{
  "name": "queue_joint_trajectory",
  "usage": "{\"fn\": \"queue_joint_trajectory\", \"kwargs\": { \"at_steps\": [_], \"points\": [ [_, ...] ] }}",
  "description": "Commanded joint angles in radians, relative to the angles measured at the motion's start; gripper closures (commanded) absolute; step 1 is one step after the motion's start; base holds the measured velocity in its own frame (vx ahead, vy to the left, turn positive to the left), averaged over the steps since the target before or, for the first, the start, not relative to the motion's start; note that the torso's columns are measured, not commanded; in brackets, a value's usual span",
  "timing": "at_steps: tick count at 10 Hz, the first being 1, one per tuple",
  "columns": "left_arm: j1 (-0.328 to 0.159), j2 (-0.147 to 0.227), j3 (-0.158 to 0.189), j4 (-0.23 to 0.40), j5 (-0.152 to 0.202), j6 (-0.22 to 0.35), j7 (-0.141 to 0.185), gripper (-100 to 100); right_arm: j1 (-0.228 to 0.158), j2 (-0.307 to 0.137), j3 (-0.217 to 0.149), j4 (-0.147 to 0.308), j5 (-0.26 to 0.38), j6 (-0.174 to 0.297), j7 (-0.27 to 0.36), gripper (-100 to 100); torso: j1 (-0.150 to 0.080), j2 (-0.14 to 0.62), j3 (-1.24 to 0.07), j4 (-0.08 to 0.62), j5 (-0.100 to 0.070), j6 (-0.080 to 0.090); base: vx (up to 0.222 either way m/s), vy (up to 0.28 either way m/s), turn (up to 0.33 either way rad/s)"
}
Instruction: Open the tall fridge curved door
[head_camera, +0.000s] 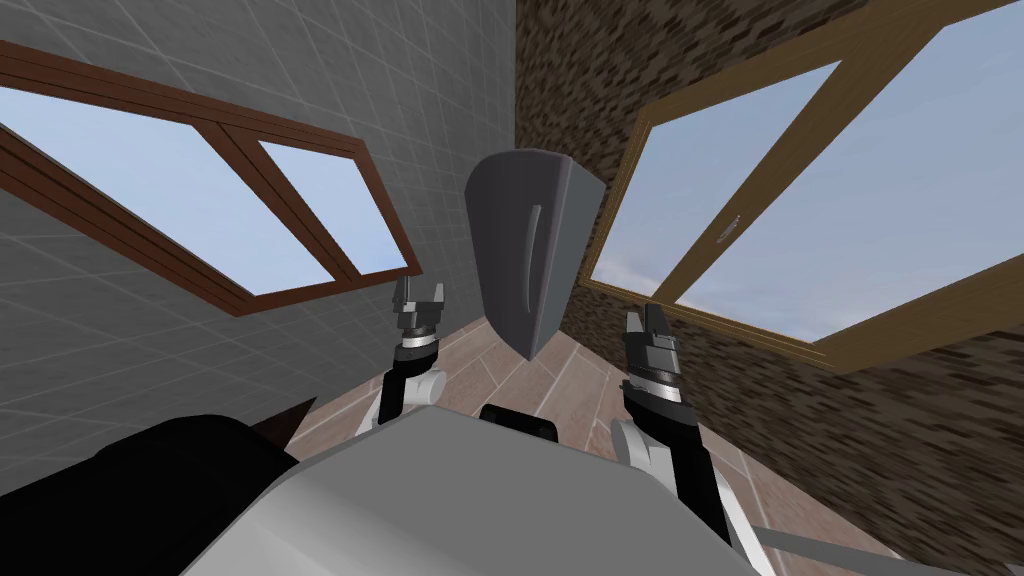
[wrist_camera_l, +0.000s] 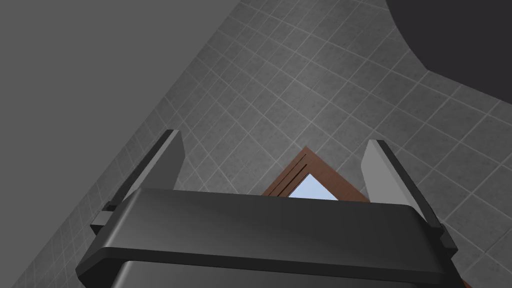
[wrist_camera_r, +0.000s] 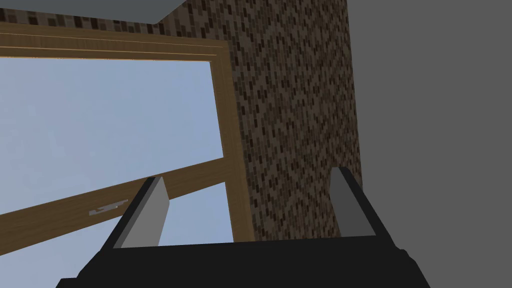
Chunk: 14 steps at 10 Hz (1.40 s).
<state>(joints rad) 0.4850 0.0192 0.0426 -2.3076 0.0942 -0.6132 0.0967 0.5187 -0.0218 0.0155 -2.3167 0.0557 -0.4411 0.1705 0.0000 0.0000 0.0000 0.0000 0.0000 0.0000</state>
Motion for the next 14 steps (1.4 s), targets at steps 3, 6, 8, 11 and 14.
{"fn": "queue_joint_trajectory", "kwargs": {
  "at_steps": [3, 6, 8, 11, 14],
  "points": [
    [0.000, 0.000, 0.000, 0.000, 0.000, 0.000, 0.000, 0, 0.000, 0.000, 0.000, 0.000, 0.000, 0.000, 0.000, 0, 0.000, 0.175, -0.351, 0.176, 0.000, 0.000, 0.000, 0.000, 0.000],
    [0.000, 0.000, 0.000, 0.000, 0.000, 0.000, 0.000, 0, 0.000, 0.000, 0.000, 0.000, 0.000, 0.000, 0.000, 0, 0.000, 0.396, -0.792, 0.396, 0.000, 0.000, 0.000, 0.000, 0.000],
    [0.000, 0.000, 0.000, 0.000, 0.000, 0.000, 0.000, 0, 0.000, 0.000, 0.000, 0.000, 0.000, 0.000, 0.000, 0, 0.000, 0.544, -1.087, 0.544, 0.000, 0.000, 0.000, 0.000, 0.000],
    [-0.017, 0.063, 0.005, 0.046, -0.008, -0.013, -0.009, -100, 0.000, 0.000, 0.000, 0.000, 0.000, 0.000, 0.000, 0, -0.001, 0.724, -1.452, 0.724, 0.000, 0.000, 0.027, -0.022, 0.014],
    [-0.044, 0.102, 0.012, 0.119, -0.021, -0.036, -0.024, -100, 0.000, 0.000, 0.000, 0.000, 0.000, 0.000, 0.000, 0, -0.001, 0.737, -1.476, 0.737, 0.000, 0.000, 0.057, -0.061, 0.022]
  ]
}}
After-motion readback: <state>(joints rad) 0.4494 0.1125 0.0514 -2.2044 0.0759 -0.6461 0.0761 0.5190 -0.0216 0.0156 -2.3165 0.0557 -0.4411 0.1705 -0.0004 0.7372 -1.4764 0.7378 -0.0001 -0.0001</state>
